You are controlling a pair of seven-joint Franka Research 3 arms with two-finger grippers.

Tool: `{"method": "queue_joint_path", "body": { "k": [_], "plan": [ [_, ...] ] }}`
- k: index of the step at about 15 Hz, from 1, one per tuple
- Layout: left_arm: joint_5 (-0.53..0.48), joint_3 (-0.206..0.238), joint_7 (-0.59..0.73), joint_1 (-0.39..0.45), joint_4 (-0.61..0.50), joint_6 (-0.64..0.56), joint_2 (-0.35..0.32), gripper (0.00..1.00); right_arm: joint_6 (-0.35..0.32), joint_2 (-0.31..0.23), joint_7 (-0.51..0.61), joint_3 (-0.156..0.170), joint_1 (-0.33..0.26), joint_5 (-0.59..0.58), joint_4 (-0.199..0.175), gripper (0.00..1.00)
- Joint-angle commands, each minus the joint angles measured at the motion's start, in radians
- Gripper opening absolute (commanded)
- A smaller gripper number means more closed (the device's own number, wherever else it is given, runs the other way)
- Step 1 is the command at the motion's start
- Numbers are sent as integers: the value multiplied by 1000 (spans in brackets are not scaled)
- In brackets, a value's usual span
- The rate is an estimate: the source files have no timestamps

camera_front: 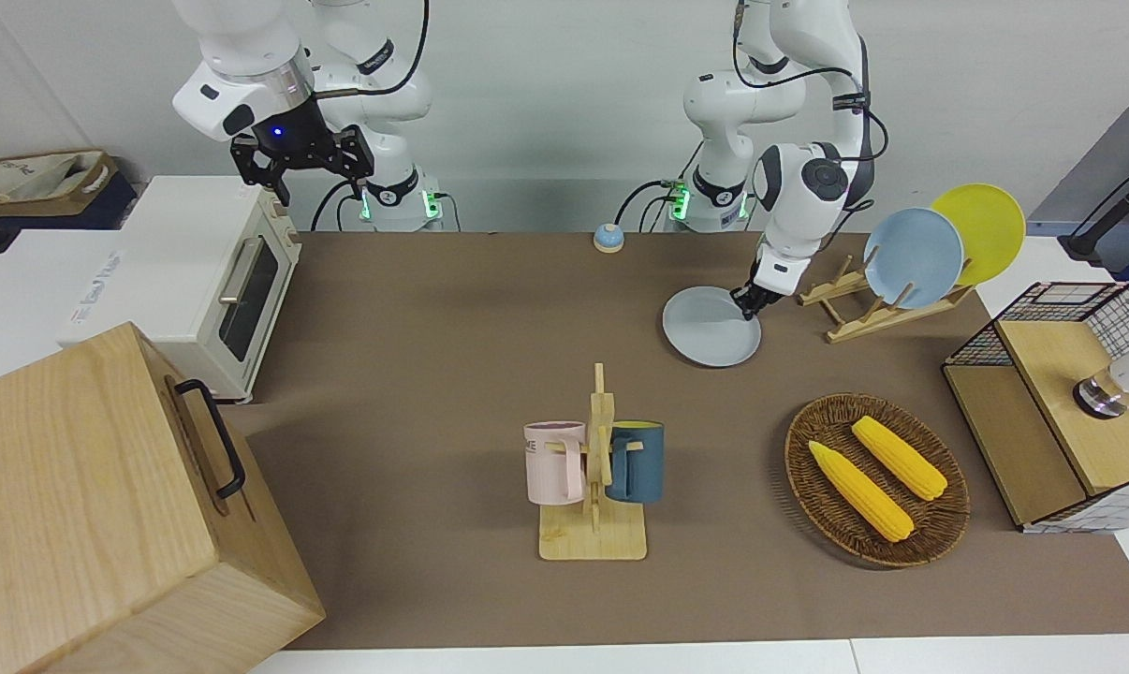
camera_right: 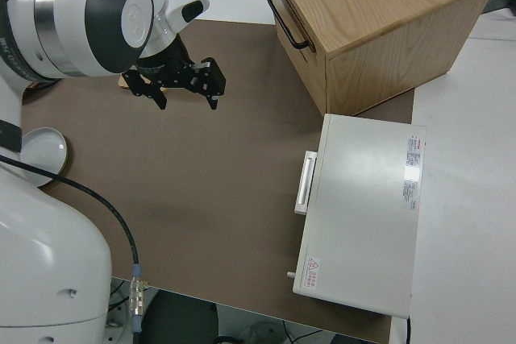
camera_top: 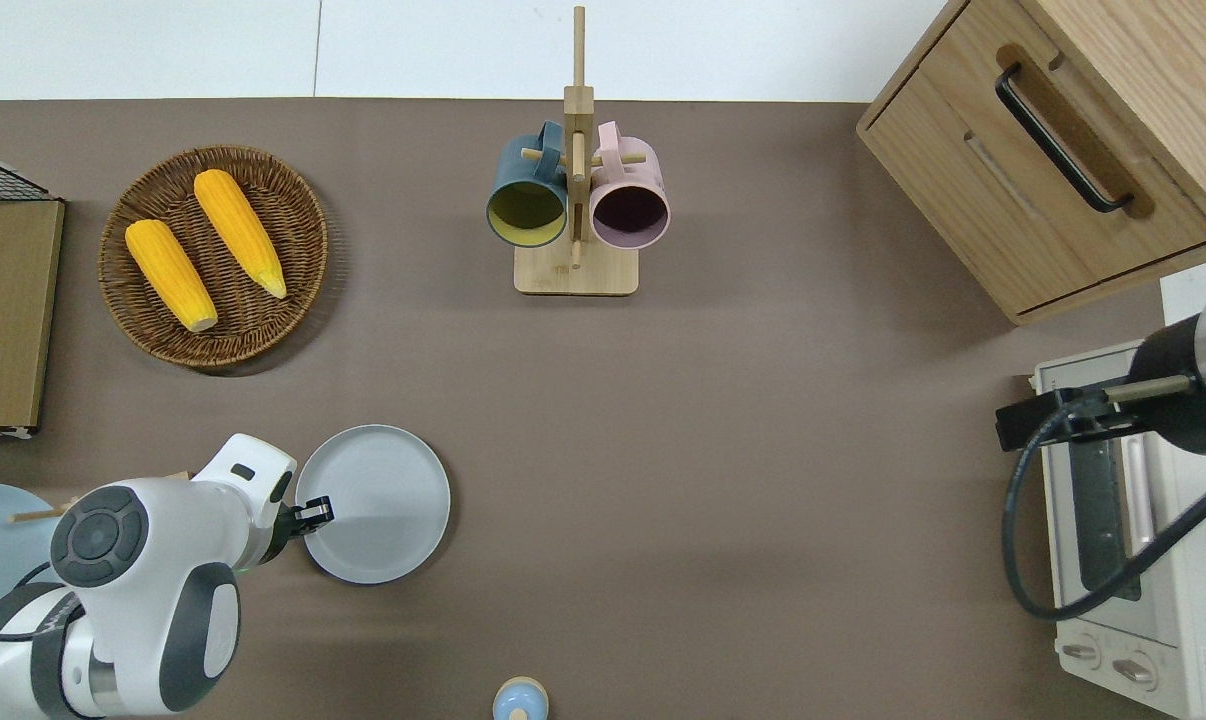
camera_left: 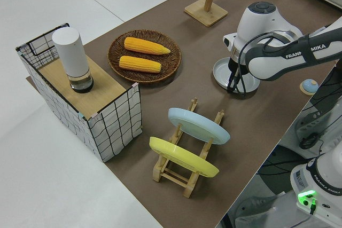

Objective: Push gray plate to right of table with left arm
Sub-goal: 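Push the gray plate with the left gripper toward the toaster oven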

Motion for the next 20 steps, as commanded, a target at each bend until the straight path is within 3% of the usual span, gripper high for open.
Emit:
{"method": "queue_joint_path", "body": {
  "k": [1, 10, 14, 20],
  "plan": [
    [-10, 4, -9, -8, -11, 20, 8, 0, -16, -2, 12, 16, -19, 4, 9, 983],
    [-6, -11, -103, -50, 29, 18, 56, 0, -16, -2, 12, 16, -19, 4, 9, 983],
    [-2, -14, -292, -163, 101, 20, 131, 0, -16, -2, 13, 16, -19, 4, 9, 983],
    [7, -13, -659, -433, 268, 28, 287, 0, -16, -2, 13, 16, -20, 4, 9, 983]
  ]
}}
